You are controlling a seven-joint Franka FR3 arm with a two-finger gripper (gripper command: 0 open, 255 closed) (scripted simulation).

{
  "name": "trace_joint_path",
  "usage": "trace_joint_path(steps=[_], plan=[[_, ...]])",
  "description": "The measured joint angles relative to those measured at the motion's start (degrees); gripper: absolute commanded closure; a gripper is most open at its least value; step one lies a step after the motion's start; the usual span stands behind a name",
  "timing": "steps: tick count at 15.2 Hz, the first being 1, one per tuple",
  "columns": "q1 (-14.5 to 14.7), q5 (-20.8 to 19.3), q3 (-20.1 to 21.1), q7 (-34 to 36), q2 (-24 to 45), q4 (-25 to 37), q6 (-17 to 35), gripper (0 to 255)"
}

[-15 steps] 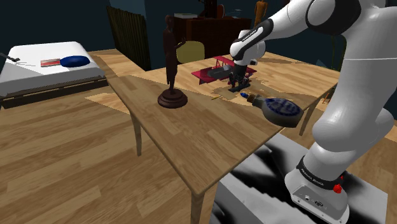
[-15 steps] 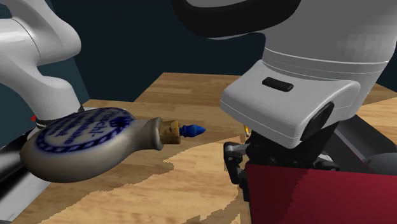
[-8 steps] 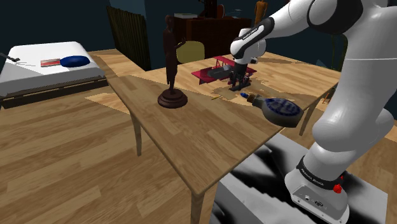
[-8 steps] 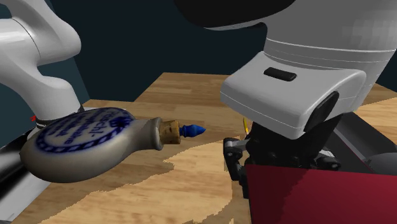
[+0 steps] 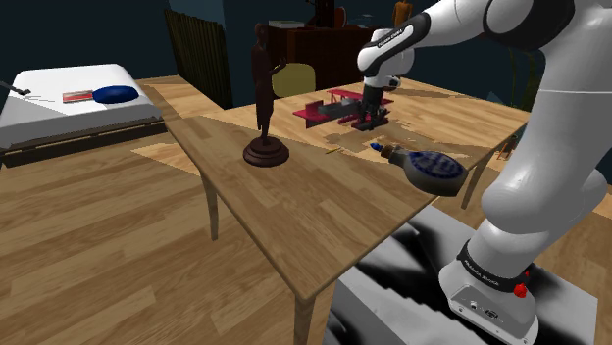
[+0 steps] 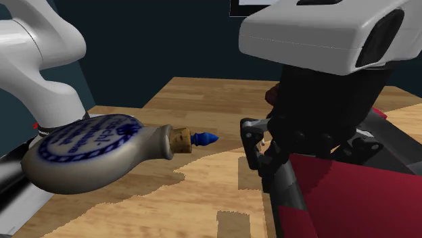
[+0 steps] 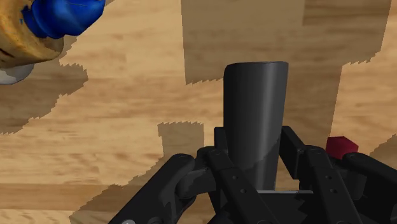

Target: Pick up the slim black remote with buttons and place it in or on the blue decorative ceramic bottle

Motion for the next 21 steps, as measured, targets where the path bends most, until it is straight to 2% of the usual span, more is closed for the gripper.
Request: trace_joint_path(steps=[21], plan=[[0.1, -0.3, -0.1, 0.2, -5.0, 9.6, -14.7, 255]])
